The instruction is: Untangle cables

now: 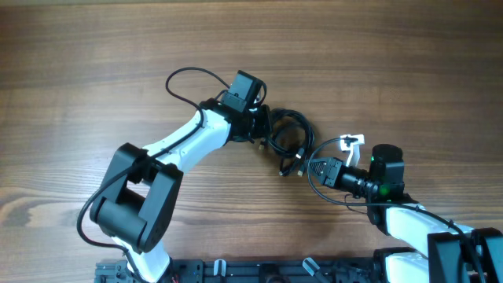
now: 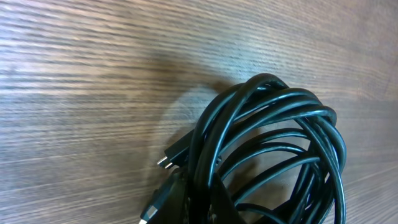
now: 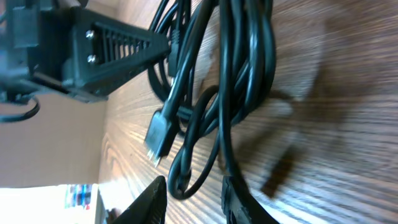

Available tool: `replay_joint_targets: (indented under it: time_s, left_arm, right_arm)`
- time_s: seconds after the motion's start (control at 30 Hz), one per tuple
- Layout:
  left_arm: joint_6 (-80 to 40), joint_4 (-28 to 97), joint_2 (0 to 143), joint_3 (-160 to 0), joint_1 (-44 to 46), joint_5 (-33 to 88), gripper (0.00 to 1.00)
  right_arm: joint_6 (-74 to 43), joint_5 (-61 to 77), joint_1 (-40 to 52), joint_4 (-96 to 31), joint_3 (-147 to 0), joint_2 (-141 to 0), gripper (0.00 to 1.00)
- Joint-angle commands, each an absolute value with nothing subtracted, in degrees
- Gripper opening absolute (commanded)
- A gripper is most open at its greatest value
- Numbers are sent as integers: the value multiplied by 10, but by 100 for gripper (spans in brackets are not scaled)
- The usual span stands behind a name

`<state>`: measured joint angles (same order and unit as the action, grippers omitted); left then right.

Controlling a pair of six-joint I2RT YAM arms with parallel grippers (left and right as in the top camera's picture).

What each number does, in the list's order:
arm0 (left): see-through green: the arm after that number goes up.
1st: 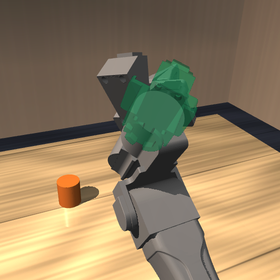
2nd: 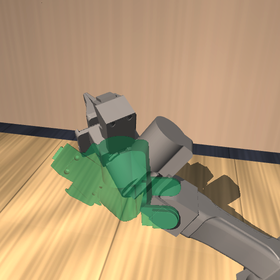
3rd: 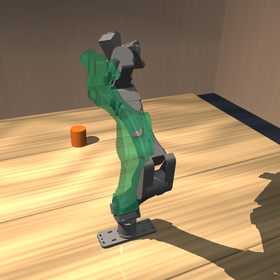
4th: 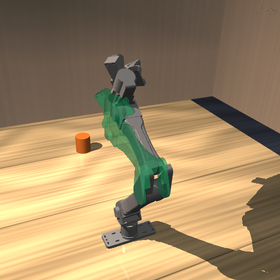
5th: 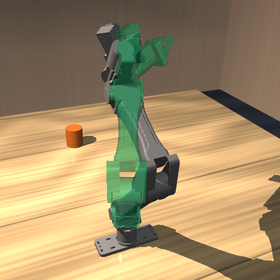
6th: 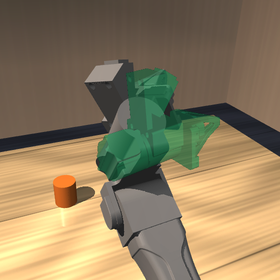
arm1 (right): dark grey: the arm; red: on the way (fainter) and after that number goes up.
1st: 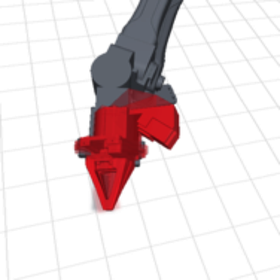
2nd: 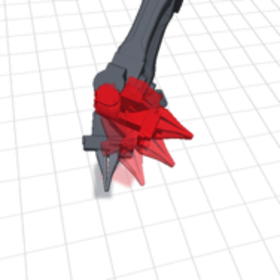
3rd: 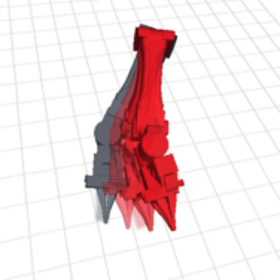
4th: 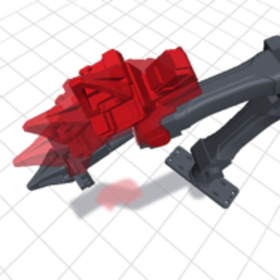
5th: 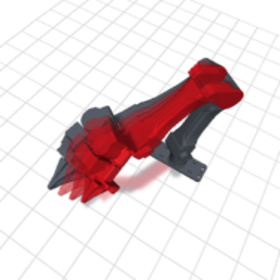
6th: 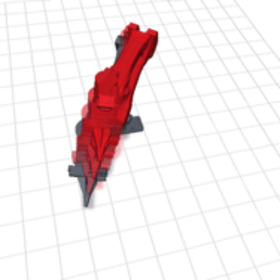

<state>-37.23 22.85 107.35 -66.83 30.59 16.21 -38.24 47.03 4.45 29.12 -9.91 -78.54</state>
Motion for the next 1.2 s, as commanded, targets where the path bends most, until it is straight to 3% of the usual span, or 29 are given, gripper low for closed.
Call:
replay_joint_targets:
  time_s: [0.0,0.23,0.33,0.4,0.93,1.0,1.1,1.17]
  left_arm:
    - [-382,218,1077,-674,334,175,4]
    - [-382,200,1077,-674,375,144,4]
    - [-382,199,1077,-674,378,143,4]
    - [-382,199,1077,-674,378,143,4]
    - [-378,263,1077,-674,378,53,7]
    - [-378,279,1077,-674,378,22,17]
    - [-378,284,1077,-674,378,7,53]
    - [-378,284,1077,-674,378,-2,55]
  right_arm:
    - [-375,438,47,291,-103,-789,29]
    - [-377,439,47,290,-103,-789,24]
    - [-377,438,47,289,-103,-789,18]
    - [-382,431,47,283,-103,-789,5]
    - [-436,379,47,259,-103,-788,5]
    - [-436,374,47,258,-103,-788,5]
    - [-439,370,47,258,-103,-788,4]
    - [-450,359,47,257,-103,-788,5]
